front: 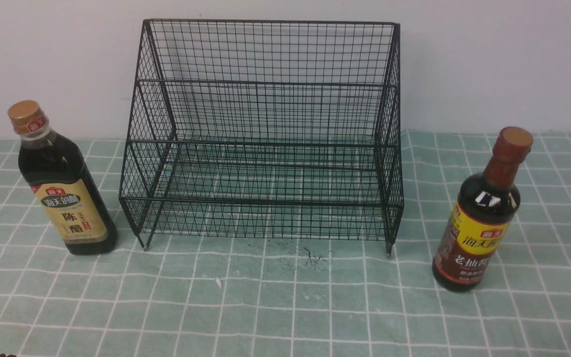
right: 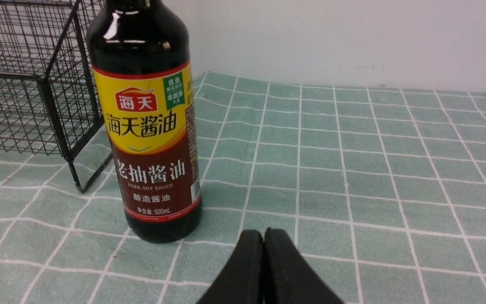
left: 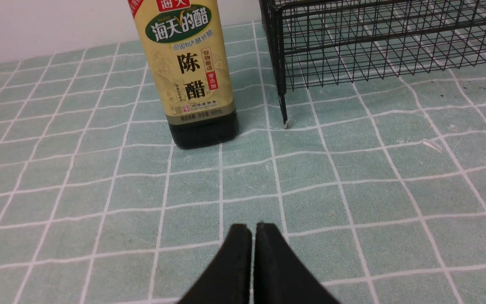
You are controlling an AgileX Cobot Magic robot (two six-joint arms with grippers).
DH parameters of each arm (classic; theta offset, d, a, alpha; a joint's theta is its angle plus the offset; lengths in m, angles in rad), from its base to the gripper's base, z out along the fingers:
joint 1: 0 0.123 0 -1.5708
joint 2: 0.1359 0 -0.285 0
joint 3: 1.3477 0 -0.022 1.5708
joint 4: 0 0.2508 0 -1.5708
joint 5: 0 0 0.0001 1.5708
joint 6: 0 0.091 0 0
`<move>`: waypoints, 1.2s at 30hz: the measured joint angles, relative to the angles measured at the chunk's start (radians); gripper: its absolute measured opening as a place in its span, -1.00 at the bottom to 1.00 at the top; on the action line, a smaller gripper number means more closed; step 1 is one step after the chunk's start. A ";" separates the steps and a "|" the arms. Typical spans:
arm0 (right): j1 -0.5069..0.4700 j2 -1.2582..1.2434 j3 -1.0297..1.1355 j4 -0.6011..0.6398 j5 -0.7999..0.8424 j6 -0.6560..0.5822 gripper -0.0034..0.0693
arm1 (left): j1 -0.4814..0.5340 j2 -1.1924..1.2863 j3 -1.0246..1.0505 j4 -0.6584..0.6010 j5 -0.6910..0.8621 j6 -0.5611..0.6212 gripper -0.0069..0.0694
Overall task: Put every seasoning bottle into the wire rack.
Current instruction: Use the right arm to grab the condiment bottle closest to it
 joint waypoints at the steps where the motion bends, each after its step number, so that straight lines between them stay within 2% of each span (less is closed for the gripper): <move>1: 0.000 0.000 0.000 0.000 0.000 0.000 -0.95 | 0.000 0.000 0.000 0.000 0.000 0.000 -0.83; 22: 0.000 0.000 0.000 0.000 -0.002 0.003 -0.95 | 0.000 0.000 0.000 0.000 0.000 0.000 -0.83; 25: 0.000 0.000 0.009 0.096 -0.081 0.048 -0.95 | 0.000 0.000 0.000 0.000 0.000 0.000 -0.83; 31: 0.000 0.000 0.009 0.429 -0.354 0.172 -0.95 | 0.000 0.000 0.000 0.000 0.000 0.000 -0.83; 36: -0.001 0.000 0.009 0.522 -0.418 0.179 -0.95 | 0.000 0.000 0.000 0.000 0.000 0.000 -0.83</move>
